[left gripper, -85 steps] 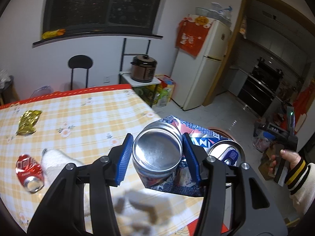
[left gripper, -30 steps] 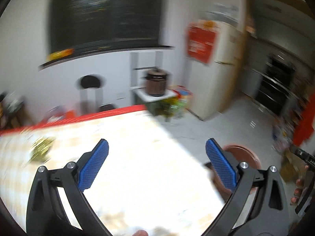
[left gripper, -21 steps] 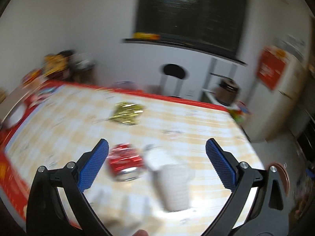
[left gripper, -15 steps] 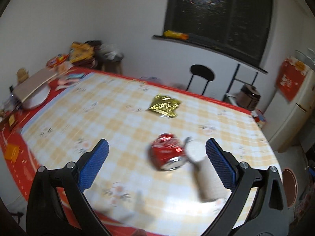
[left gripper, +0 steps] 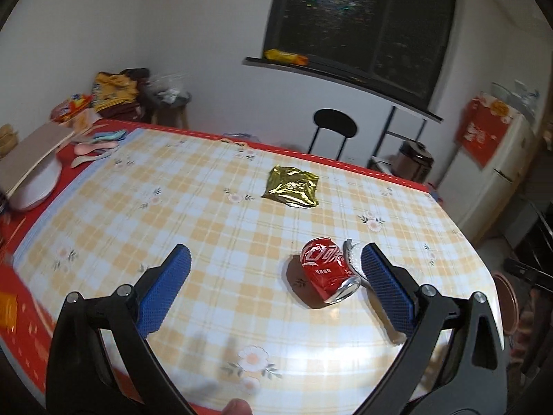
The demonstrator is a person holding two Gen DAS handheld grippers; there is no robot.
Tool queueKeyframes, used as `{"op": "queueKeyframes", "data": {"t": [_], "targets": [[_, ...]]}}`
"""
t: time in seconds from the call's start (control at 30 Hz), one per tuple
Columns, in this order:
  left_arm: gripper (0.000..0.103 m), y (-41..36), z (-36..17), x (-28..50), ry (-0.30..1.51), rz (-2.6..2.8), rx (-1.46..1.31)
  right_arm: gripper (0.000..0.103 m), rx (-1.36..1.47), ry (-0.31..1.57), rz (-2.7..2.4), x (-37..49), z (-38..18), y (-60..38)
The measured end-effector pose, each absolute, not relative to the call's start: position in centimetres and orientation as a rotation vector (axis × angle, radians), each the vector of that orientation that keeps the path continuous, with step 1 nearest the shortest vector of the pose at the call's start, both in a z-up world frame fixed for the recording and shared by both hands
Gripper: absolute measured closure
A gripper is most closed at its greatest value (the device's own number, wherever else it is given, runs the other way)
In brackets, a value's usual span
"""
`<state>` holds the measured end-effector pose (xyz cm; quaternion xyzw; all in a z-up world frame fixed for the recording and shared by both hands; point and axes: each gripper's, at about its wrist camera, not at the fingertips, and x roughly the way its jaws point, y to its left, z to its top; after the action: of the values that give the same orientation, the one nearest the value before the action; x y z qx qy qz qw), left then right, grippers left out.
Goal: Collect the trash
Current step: 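Grasp the white foam net with the right tool while the left tool approaches the red can, then grasp the crushed red Coca-Cola can with the left tool while the right tool holds the foam net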
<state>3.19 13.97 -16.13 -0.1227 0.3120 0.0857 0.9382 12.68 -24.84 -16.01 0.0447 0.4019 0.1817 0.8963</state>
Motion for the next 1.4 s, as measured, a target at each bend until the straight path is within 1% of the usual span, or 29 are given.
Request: {"op": "queueKeyframes", "data": {"t": [0.17, 0.3, 0.63, 0.83, 0.97, 1.0, 1.03, 1.07, 1.13, 1.17, 1.2, 1.27, 1.4], "targets": [[0.006, 17.8, -17.7, 4.2, 0.661, 0.108, -0.263, 0.005, 0.055, 0.898, 0.373, 13.0, -18.3, -18.4], [0.006, 20.3, -18.9, 5.4, 0.69, 0.075, -0.258, 0.005, 0.023, 0.946, 0.354, 13.1, -20.0, -15.2], [0.006, 24.0, -21.1, 8.0, 0.748, -0.009, -0.262, 0.005, -0.076, 1.013, 0.232, 14.0, -24.2, -12.3], [0.006, 25.2, -22.4, 9.4, 0.77, -0.021, -0.274, 0.005, -0.12, 1.044, 0.2, 15.7, -26.8, -11.0], [0.006, 25.1, -23.7, 10.6, 0.8, -0.049, -0.25, 0.005, -0.141, 1.104, 0.173, 16.4, -28.8, -10.5], [0.006, 25.1, -23.9, 10.9, 0.807, -0.054, -0.252, 0.011, -0.135, 1.123, 0.165, 16.4, -29.1, -10.5], [0.006, 25.0, -24.2, 11.2, 0.816, -0.069, -0.264, 0.021, -0.122, 1.136, 0.166, 16.3, -29.3, -10.8], [0.006, 24.9, -24.2, 11.3, 0.82, -0.091, -0.283, 0.042, -0.105, 1.152, 0.175, 16.3, -29.5, -11.0], [0.006, 24.7, -24.4, 11.6, 0.819, -0.125, -0.317, 0.048, -0.062, 1.177, 0.17, 16.2, -29.5, -11.6], [0.006, 24.5, -24.4, 11.7, 0.822, -0.132, -0.319, 0.054, -0.027, 1.172, 0.171, 16.1, -29.1, -12.1], [0.006, 24.2, -24.5, 11.9, 0.829, -0.148, -0.32, 0.056, -0.007, 1.167, 0.171, 16.0, -28.7, -12.4], [0.006, 23.6, -24.8, 12.1, 0.841, -0.172, -0.318, 0.058, 0.015, 1.146, 0.171, 15.9, -27.7, -12.7], [0.006, 22.5, -24.9, 12.4, 0.858, -0.204, -0.306, 0.059, 0.063, 1.084, 0.187, 15.4, -25.1, -12.9]]}}
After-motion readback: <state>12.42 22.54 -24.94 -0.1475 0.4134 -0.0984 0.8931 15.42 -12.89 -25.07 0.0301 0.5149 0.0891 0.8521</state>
